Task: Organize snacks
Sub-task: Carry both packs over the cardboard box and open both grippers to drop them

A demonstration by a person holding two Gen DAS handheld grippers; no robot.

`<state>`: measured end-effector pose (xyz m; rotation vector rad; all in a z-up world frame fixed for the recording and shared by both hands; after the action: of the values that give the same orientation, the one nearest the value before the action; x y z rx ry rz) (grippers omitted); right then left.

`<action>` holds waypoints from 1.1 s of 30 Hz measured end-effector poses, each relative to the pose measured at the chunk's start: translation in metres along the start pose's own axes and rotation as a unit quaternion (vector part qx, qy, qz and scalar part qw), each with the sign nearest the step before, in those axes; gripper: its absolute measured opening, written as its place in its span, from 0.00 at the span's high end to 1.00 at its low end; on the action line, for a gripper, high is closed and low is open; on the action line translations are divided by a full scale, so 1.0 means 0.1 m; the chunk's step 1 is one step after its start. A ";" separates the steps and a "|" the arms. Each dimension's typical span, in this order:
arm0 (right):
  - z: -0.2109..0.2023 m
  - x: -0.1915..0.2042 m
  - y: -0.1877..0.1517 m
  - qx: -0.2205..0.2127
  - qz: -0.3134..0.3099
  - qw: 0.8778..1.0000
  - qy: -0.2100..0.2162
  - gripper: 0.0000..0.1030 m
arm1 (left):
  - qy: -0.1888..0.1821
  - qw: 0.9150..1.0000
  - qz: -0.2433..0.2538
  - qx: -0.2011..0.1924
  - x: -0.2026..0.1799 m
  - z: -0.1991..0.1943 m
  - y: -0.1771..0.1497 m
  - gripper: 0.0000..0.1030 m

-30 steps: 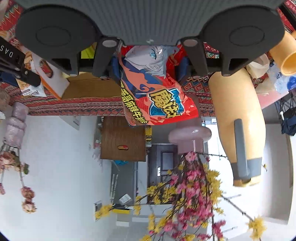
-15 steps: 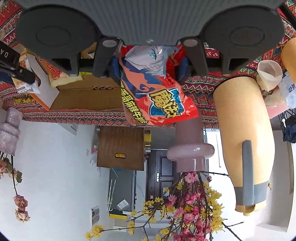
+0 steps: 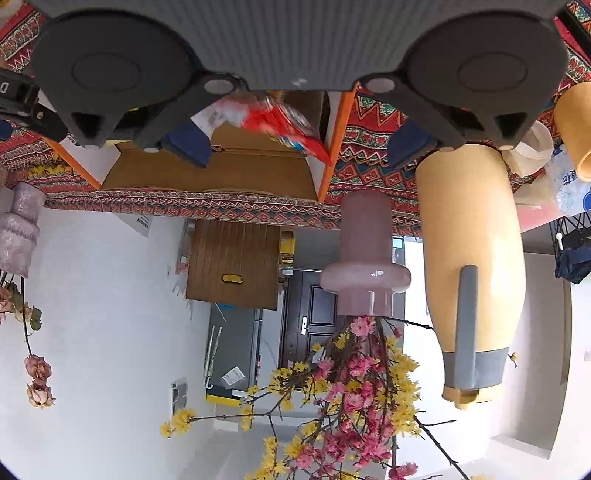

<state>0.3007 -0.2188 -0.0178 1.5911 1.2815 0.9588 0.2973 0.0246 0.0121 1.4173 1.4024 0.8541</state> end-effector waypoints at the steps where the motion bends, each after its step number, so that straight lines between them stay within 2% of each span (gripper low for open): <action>1: -0.01 0.00 0.00 -0.001 0.001 1.000 0.001 0.00 | 0.001 1.000 -0.002 -0.001 0.00 0.00 0.00 0.00; 14: -0.10 0.02 0.02 -0.011 -0.001 1.000 0.014 0.00 | -0.006 1.000 0.013 -0.018 -0.12 -0.17 0.06 0.00; 19: -0.22 -0.02 0.11 -0.030 0.004 0.999 0.018 0.00 | -0.019 0.999 0.016 -0.047 -0.23 -0.57 0.20 0.00; 24: -0.55 -0.13 0.26 -0.039 0.011 0.998 0.040 0.00 | -0.036 0.997 0.030 -0.059 -0.28 -1.00 0.18 0.00; 28: -0.79 -0.24 0.23 -0.039 0.003 0.998 0.047 0.00 | -0.029 0.998 0.034 -0.049 -0.17 -1.21 0.06 0.00; 33: -0.98 -0.38 0.02 -0.019 -0.024 0.999 0.043 0.00 | -0.009 0.999 0.047 -0.017 0.02 -1.32 -0.19 0.00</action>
<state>0.2036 -0.2415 0.0148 1.4971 1.3458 1.0242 0.1681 0.0438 0.0363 1.4703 1.3106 0.9188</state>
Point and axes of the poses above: each gripper's, at about its wrist camera, not at the fingertips, and z roughly the way its jaws point, x to its left, y to its top, the point moved 4 cm from there along z, roughly the way its jaws point, and after that the axes turned 13 degrees about -y, right-handed, at the moved point
